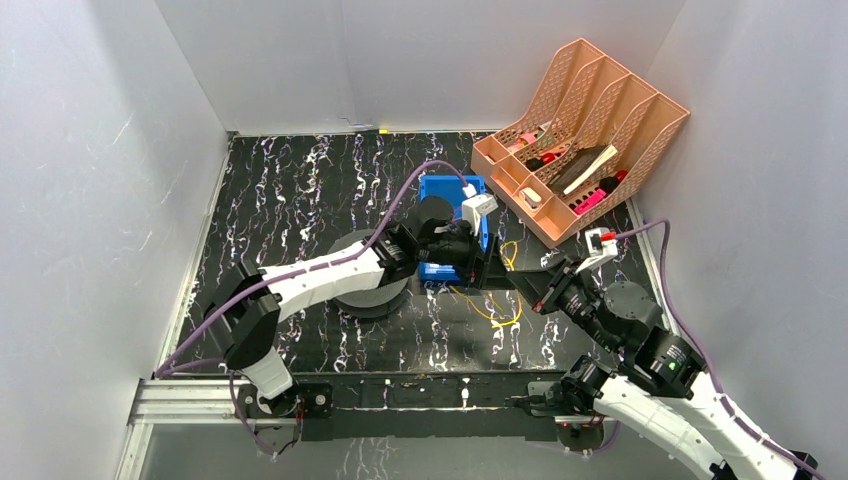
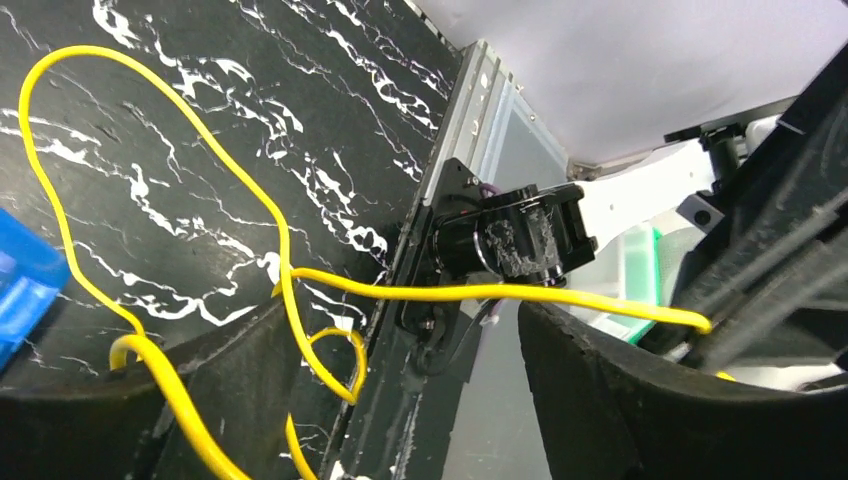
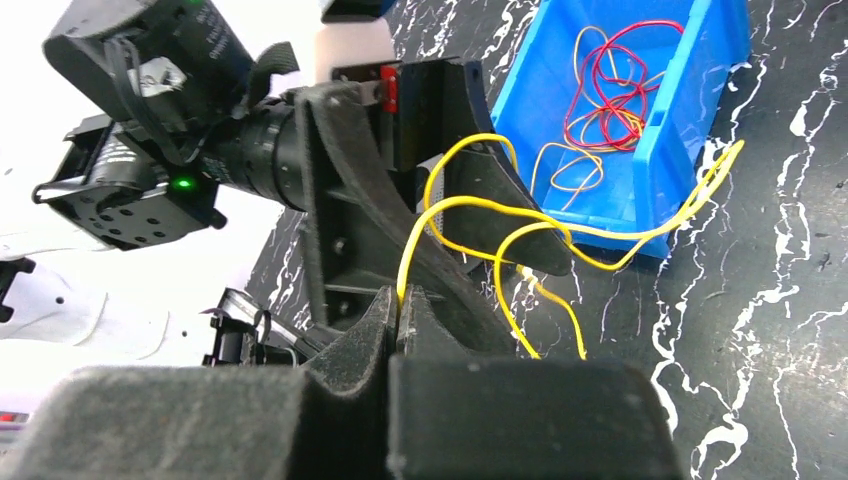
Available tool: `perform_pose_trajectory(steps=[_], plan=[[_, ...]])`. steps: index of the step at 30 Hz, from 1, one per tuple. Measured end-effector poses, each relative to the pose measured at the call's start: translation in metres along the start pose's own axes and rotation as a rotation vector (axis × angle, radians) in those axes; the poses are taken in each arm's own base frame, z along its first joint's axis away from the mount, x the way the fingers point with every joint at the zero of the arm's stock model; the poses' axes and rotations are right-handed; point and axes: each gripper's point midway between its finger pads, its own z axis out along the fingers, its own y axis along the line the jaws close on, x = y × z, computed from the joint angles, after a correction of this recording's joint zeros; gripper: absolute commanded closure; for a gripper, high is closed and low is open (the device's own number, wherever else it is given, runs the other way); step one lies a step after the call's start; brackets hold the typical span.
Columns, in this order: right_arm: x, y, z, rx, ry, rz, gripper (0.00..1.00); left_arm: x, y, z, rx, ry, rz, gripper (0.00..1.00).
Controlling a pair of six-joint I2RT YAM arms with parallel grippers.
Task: Wrap the cables
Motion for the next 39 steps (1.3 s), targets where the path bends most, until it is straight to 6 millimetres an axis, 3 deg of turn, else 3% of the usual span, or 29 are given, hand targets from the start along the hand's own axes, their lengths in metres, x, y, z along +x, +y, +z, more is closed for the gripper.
perform_pose_trajectory(steps=[5,9,15,22,26,30,32,34,36,39], plan=[[-0.005,-0.001,-0.002,0.018,-0.005,-0.009,1.0,-0.015,-0.01,-0.011,-0.012,-0.029,0.081,0.14],[-0.007,-0.001,-0.002,0.02,-0.014,-0.008,1.0,-0.029,-0.022,-0.032,-0.048,-0.065,0.16,0.1],[-0.011,0.001,0.002,0.02,-0.031,-0.01,1.0,-0.051,-0.041,-0.073,-0.112,-0.155,0.263,0.06],[-0.018,0.006,0.019,0.025,-0.06,-0.032,1.0,-0.07,-0.059,-0.138,-0.235,-0.288,0.351,0.02],[-0.025,0.009,0.027,0.026,-0.083,-0.064,1.0,-0.068,-0.059,-0.163,-0.299,-0.321,0.376,0.02],[-0.081,0.037,0.013,-0.014,-0.239,-0.123,1.0,-0.055,-0.051,-0.147,-0.273,-0.239,0.369,0.02],[-0.127,0.056,-0.007,-0.038,-0.387,-0.159,1.0,-0.064,-0.052,-0.102,-0.183,-0.148,0.358,0.02],[-0.151,0.064,-0.021,-0.038,-0.472,-0.176,1.0,-0.077,-0.056,-0.079,-0.137,-0.122,0.355,0.02],[-0.169,0.072,-0.032,-0.05,-0.535,-0.181,1.0,-0.078,-0.056,-0.07,-0.112,-0.113,0.352,0.02],[-0.172,0.074,-0.033,-0.056,-0.547,-0.189,1.0,-0.077,-0.058,-0.072,-0.105,-0.12,0.351,0.02]])
